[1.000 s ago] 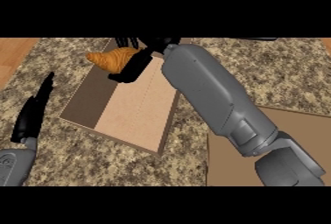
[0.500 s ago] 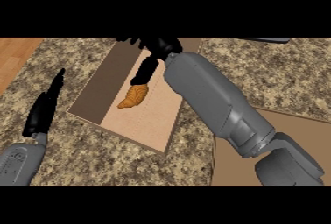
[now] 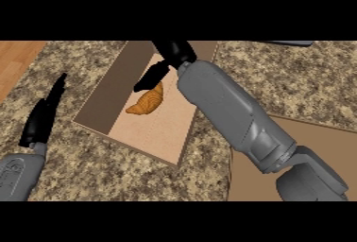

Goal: Pick the croissant from the tray and place it in the cardboard box

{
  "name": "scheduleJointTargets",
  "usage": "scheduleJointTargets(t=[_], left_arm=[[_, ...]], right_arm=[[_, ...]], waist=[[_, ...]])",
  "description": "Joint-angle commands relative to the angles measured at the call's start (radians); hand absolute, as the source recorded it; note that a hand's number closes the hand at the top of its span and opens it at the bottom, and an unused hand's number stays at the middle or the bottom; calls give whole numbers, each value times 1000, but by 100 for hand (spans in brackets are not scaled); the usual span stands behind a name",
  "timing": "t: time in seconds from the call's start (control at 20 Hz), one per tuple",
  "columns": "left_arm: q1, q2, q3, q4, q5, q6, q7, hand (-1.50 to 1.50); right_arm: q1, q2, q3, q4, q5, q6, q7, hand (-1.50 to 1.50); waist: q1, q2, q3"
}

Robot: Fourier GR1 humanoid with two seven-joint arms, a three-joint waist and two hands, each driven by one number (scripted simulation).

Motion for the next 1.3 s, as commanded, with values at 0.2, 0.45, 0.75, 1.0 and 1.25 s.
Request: scheduleJointTargets(t=[0.2,0.45,0.75,1.0,1.25], left_arm=[[5,-20,17,27,-10,35,-6,0],[52,12,47,17,2,21,-11,0],[47,9,39,-39,4,10,19,0],[84,5,55,-38,5,18,7,0],[76,7,65,-42,-3,27,-2,0]], right_arm=[[-16,0,-115,35,-183,-56,-114,-150],[-71,-69,-230,140,-225,108,-187,-150],[-17,-190,-259,258,-210,173,-298,-150],[11,-313,-259,298,-186,309,-366,-150],[-9,-413,-250,330,-160,445,-388,-150]], waist=[[-45,-3,1],[-83,-10,2],[-69,3,3],[-91,-5,3],[-89,-4,3]])
